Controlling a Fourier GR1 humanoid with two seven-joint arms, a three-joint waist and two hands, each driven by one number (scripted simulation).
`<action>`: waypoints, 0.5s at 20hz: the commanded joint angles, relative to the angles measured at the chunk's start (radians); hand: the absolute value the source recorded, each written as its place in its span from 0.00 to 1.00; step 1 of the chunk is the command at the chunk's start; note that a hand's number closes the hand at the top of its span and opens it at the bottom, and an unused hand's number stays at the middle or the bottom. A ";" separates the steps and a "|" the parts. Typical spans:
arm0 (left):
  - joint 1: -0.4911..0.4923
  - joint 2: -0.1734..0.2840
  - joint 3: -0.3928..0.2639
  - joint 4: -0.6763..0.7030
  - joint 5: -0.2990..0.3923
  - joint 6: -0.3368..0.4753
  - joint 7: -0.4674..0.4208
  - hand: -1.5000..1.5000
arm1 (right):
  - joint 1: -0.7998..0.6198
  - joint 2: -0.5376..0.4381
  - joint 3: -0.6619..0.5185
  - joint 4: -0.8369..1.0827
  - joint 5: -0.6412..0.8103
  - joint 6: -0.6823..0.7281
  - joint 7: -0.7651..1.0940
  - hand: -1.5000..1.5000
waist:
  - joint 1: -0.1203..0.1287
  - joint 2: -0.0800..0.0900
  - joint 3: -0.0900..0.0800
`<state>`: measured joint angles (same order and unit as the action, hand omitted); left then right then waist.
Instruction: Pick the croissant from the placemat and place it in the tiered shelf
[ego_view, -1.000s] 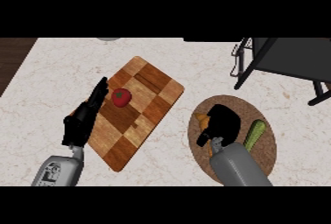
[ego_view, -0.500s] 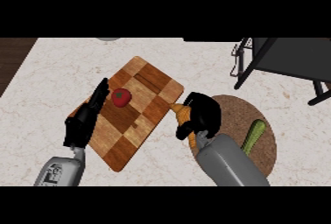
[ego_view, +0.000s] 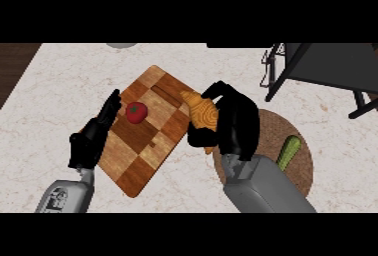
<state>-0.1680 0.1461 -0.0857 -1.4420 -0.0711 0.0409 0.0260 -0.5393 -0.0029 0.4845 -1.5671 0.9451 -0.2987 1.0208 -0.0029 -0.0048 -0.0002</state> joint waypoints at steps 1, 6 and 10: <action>-0.010 -0.021 -0.008 0.025 -0.020 0.015 -0.013 0.50 | -0.065 0.003 -0.027 -0.136 0.086 0.029 0.149 1.00 | -0.005 0.001 0.000; 0.007 0.004 0.010 -0.007 -0.009 -0.008 -0.003 0.50 | -0.038 -0.035 -0.095 -0.217 0.224 0.157 0.177 1.00 | -0.004 0.001 0.000; 0.012 0.004 0.018 -0.016 -0.011 -0.003 -0.001 0.50 | -0.174 -0.028 -0.180 -0.253 0.308 0.261 0.225 1.00 | -0.002 0.000 -0.001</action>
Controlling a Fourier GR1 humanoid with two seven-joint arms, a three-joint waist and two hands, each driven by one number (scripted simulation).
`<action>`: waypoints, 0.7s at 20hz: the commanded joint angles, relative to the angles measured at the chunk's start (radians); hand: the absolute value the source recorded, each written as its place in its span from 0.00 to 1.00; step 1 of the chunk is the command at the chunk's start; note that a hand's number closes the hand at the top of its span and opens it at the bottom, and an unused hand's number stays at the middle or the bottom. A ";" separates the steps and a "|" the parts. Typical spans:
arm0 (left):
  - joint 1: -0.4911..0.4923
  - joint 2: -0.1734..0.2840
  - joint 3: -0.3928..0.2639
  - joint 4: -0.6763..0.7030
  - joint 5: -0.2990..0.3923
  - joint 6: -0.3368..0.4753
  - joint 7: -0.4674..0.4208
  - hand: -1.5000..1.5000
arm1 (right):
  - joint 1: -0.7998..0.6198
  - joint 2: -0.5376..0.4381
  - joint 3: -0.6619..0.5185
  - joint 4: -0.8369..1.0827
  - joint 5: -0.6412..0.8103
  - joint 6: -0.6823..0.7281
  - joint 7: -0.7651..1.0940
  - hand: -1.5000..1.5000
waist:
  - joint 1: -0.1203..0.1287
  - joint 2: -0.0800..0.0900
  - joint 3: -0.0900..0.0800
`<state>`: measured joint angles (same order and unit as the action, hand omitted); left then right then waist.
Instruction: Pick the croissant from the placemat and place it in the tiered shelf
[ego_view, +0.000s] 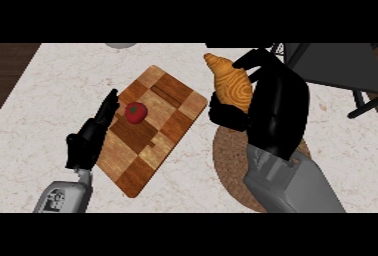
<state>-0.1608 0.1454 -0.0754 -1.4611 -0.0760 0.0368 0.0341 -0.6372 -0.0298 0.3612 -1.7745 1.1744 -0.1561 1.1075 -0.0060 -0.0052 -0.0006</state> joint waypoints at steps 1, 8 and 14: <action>0.011 0.006 0.005 0.013 0.005 -0.021 -0.006 0.50 | -0.020 -0.022 -0.061 -0.073 0.078 0.119 0.111 1.00 | -0.001 0.001 0.000; -0.008 -0.027 -0.024 -0.024 -0.025 0.002 0.022 0.50 | -0.211 -0.104 -0.255 -0.039 0.085 0.259 0.048 1.00 | 0.004 0.001 0.000; -0.020 -0.029 0.004 0.055 -0.021 -0.008 -0.037 0.50 | -0.293 -0.135 -0.380 0.080 0.081 0.219 -0.030 1.00 | 0.007 0.005 0.000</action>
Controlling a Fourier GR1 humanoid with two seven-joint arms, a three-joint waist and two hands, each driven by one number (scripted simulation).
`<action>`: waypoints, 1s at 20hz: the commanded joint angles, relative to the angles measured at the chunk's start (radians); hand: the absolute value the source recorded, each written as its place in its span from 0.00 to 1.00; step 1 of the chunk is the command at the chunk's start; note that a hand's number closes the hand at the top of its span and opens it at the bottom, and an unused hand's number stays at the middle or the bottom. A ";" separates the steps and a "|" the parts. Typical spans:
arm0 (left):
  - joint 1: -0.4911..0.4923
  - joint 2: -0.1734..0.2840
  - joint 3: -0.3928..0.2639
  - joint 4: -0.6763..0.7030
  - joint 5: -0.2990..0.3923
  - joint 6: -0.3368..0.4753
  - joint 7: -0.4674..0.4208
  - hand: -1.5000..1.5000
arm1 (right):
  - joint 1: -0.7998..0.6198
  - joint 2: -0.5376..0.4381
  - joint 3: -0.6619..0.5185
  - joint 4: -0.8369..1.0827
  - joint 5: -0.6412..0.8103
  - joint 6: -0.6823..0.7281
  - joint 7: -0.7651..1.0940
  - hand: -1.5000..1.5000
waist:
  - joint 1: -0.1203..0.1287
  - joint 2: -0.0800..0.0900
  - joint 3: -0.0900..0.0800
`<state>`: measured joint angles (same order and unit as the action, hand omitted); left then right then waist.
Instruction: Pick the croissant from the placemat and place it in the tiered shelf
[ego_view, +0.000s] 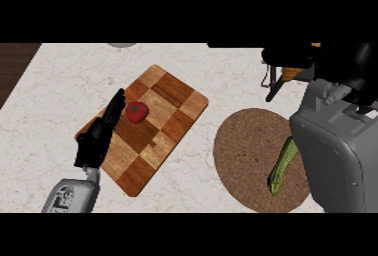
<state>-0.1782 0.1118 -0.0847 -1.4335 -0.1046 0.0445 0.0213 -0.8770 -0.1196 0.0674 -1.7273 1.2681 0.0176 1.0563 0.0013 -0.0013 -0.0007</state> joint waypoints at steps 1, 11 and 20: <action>0.006 0.047 0.043 -0.025 0.033 -0.045 0.021 0.50 | -0.040 -0.070 -0.088 -0.034 -0.018 0.113 0.029 1.00 | -0.002 -0.002 0.000; 0.044 0.000 0.005 -0.046 0.001 -0.034 0.002 0.50 | -0.170 -0.141 -0.155 0.269 0.024 -0.029 -0.095 1.00 | 0.013 0.002 0.000; -0.027 0.026 0.074 0.036 0.029 -0.068 -0.026 0.50 | -0.160 -0.238 -0.196 0.411 0.027 -0.103 -0.223 1.00 | 0.007 0.004 0.000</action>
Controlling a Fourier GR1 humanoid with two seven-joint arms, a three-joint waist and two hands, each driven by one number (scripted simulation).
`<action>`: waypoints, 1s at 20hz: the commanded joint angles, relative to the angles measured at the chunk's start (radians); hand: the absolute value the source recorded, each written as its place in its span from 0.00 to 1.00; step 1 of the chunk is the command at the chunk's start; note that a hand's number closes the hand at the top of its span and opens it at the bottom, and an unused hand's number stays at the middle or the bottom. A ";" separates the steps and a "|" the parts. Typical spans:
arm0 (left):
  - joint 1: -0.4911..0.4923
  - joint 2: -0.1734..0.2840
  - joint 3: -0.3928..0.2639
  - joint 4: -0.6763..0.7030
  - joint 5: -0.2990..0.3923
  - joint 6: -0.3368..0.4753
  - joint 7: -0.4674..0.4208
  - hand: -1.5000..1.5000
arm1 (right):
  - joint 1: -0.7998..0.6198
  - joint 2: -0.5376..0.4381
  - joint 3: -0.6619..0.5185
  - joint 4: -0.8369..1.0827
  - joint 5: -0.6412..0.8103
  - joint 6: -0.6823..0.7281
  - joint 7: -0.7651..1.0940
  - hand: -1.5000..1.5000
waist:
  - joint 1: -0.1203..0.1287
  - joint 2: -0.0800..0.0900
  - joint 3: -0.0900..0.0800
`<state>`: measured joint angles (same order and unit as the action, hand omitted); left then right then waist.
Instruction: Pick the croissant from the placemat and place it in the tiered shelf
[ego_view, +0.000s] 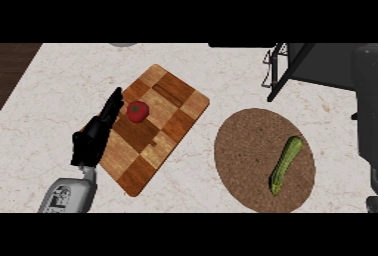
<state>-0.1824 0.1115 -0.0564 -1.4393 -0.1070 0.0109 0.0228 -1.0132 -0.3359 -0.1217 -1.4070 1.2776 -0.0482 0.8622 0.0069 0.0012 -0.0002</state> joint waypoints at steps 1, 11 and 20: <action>0.005 0.020 0.023 0.009 0.001 -0.012 -0.020 0.50 | 0.011 0.004 0.017 0.102 0.061 -0.107 -0.019 1.00 | 0.003 0.001 0.000; -0.043 -0.065 -0.035 0.059 -0.069 0.056 0.010 0.50 | 0.017 -0.023 -0.059 0.332 0.010 -0.388 -0.187 1.00 | -0.001 0.003 0.000; -0.027 -0.004 0.021 -0.015 -0.007 -0.016 0.039 0.50 | -0.004 -0.057 -0.192 0.503 -0.270 -0.611 -0.487 1.00 | 0.006 0.002 0.000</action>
<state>-0.1890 0.0974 -0.0547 -1.4449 -0.1238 0.0043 0.0318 -1.0234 -0.3950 -0.2980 -0.9727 1.0549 -0.5851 0.4519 0.0166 0.0033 -0.0003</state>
